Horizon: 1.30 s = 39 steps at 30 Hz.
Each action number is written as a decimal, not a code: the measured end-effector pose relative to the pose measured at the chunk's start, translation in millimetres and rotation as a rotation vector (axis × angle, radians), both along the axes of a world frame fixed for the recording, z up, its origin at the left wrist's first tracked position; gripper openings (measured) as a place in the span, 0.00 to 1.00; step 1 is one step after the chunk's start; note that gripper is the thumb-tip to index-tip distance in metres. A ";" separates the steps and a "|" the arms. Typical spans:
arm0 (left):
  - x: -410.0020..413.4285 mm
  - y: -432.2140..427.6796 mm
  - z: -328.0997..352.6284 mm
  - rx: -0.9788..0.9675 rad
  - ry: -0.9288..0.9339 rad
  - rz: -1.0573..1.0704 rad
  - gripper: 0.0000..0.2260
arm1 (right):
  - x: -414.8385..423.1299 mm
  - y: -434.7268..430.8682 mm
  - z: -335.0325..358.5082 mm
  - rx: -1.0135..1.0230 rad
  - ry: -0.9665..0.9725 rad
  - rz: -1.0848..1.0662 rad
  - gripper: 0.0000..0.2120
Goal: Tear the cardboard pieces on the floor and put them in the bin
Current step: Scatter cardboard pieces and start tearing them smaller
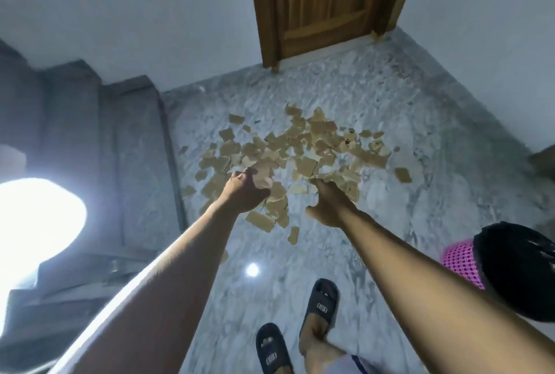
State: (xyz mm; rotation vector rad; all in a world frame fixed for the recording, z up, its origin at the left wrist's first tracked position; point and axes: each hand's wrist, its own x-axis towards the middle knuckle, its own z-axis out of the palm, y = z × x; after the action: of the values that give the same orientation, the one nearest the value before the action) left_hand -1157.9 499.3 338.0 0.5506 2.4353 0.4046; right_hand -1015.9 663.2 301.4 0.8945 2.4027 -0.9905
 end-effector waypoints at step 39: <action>-130.1 -216.8 -805.1 -0.288 -0.069 0.806 0.32 | -144.6 -82.9 -771.0 0.204 -0.074 -0.345 0.27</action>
State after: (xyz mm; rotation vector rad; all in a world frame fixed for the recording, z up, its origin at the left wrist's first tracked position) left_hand -1288.0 282.5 -467.1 -0.5839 2.4931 0.3633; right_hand -1160.5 580.3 -469.6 1.4306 2.3642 -0.8164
